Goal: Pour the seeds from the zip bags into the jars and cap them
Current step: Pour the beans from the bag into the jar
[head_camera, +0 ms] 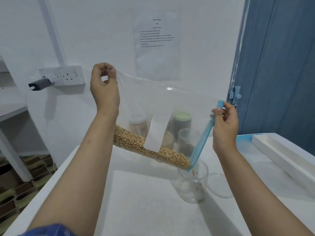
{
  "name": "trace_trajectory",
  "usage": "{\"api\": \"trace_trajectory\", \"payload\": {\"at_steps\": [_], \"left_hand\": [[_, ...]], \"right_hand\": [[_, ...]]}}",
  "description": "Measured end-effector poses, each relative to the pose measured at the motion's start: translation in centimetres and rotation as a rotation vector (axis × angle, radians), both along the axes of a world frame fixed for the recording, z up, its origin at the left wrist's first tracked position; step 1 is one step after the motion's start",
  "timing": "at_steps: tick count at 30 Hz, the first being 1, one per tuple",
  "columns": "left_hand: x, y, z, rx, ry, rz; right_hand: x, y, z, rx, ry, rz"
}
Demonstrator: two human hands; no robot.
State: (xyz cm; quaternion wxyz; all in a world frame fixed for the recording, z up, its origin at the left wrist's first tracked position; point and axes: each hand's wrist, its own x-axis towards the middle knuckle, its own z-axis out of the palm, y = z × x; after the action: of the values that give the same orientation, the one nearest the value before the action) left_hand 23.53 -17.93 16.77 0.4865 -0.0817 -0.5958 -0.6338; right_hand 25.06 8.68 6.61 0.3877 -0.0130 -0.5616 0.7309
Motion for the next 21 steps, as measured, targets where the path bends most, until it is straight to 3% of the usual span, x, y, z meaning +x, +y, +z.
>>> {"api": "trace_trajectory", "payload": {"at_steps": [21], "left_hand": [[-1.4,-0.4,-0.2,-0.005,0.004,-0.015]], "right_hand": [[-0.6,-0.1,-0.2,0.018,0.003,-0.040]]}}
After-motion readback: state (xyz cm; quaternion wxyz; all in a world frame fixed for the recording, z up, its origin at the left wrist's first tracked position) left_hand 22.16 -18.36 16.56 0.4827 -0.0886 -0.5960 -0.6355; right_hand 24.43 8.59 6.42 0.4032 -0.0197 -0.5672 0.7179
